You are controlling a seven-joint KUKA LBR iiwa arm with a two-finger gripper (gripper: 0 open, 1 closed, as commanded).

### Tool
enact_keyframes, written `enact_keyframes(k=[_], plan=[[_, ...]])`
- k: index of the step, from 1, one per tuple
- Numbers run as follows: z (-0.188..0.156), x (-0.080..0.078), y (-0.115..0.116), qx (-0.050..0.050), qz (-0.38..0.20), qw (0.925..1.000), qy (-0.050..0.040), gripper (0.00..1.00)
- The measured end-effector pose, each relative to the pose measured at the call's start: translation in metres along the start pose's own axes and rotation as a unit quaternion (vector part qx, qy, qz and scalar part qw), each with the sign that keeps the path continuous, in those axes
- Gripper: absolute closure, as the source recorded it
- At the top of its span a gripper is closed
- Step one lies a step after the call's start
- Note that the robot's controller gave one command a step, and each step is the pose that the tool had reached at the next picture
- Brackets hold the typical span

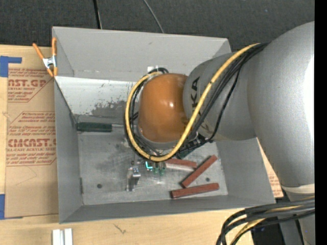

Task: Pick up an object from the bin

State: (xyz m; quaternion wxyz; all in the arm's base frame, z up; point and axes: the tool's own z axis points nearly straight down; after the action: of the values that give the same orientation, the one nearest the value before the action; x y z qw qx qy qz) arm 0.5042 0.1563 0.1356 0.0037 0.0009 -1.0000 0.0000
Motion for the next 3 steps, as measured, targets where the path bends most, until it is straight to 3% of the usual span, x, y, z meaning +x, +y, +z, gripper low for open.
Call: enact_keyframes(k=[1,2,3], plan=[[-0.004,-0.002,-0.001,-0.001,0.001,1.0,-0.0035,0.0],[0.021,-0.025,-0.042,0.0,-0.012,0.9999,-0.0044,0.0],[0.055,-0.012,-0.098,0.0,-0.094,0.9956,-0.0032,1.0]])
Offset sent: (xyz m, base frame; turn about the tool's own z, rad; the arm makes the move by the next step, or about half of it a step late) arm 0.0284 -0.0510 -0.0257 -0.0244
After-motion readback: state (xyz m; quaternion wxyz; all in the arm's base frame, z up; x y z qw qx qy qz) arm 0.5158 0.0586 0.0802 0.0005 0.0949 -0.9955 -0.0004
